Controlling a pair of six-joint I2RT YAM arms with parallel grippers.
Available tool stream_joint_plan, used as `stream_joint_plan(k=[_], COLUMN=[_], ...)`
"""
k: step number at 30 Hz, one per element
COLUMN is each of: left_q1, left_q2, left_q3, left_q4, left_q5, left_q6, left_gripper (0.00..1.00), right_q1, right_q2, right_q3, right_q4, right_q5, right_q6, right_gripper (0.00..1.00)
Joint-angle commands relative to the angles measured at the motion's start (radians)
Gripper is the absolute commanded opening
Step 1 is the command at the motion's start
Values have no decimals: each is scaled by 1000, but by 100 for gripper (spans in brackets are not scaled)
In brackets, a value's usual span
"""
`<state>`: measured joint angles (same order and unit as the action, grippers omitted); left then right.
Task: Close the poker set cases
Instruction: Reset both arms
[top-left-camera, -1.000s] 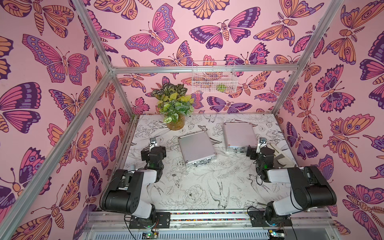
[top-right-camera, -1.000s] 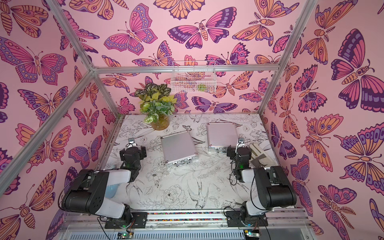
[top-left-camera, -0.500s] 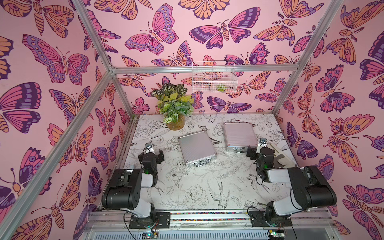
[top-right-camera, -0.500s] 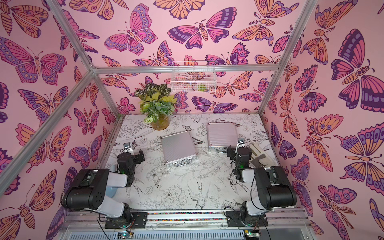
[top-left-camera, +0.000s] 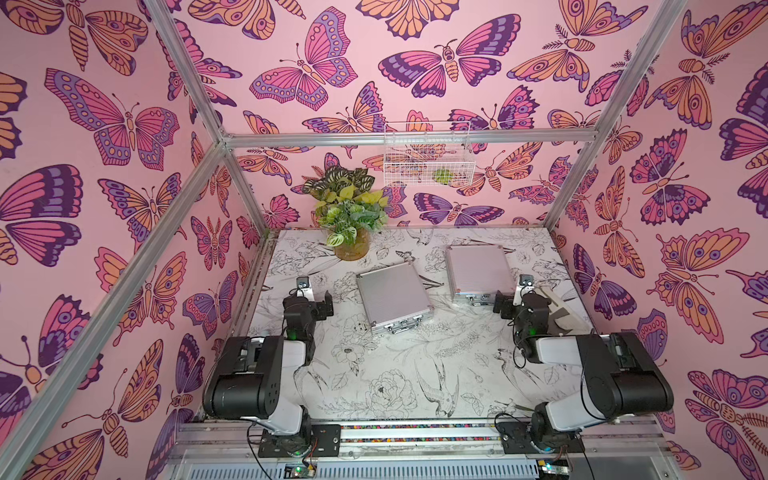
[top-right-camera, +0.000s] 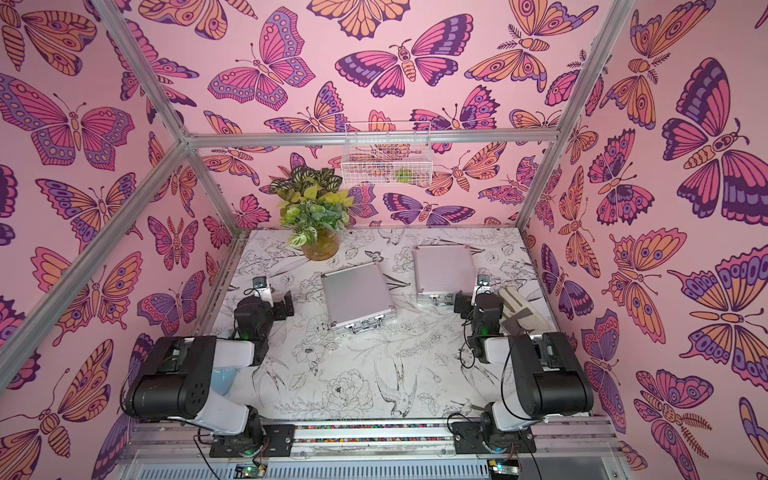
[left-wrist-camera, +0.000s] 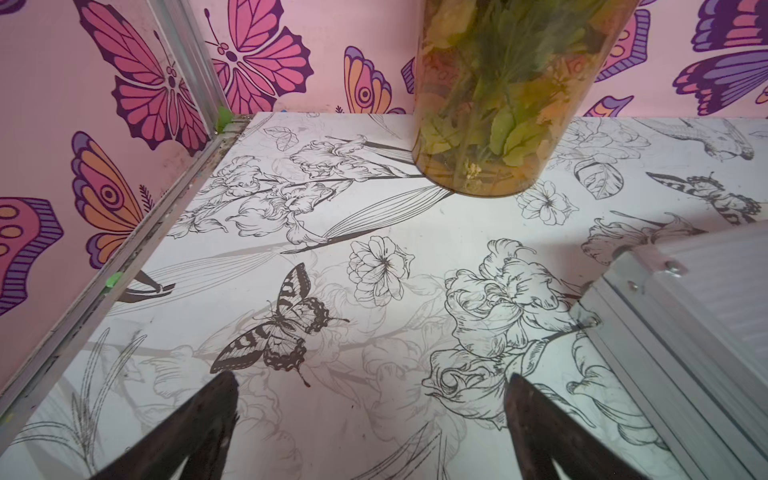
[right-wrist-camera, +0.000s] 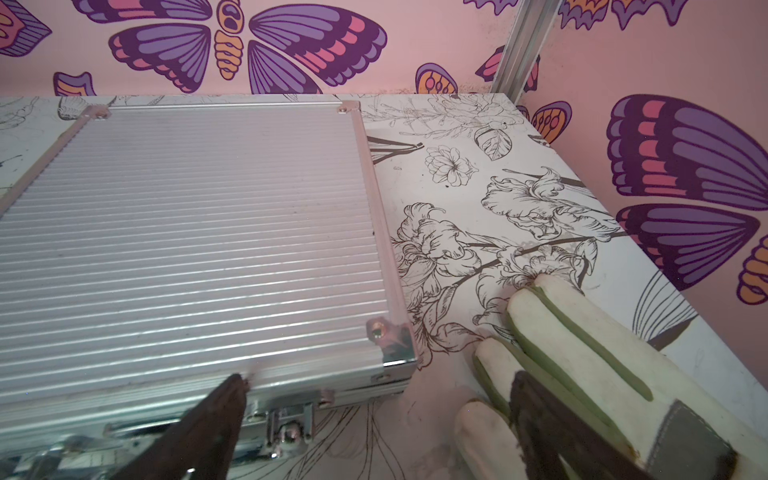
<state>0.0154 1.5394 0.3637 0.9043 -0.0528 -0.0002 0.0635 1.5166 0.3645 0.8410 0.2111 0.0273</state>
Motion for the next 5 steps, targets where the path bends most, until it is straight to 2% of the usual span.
stream_joint_plan(k=[1,5], left_q1=[8,9], left_q2=[3,4], left_q3=[14,14], left_q4=[-22,-22], left_q5=[56,57], left_q6=[15,14], left_gripper=[99,99], right_q1=[-18,-18], right_q2=[-10,-10], right_q3=[36,33], right_q4=[-29,-23], right_q5=[-39,-38], right_q6=[18,19], right_gripper=[99,99])
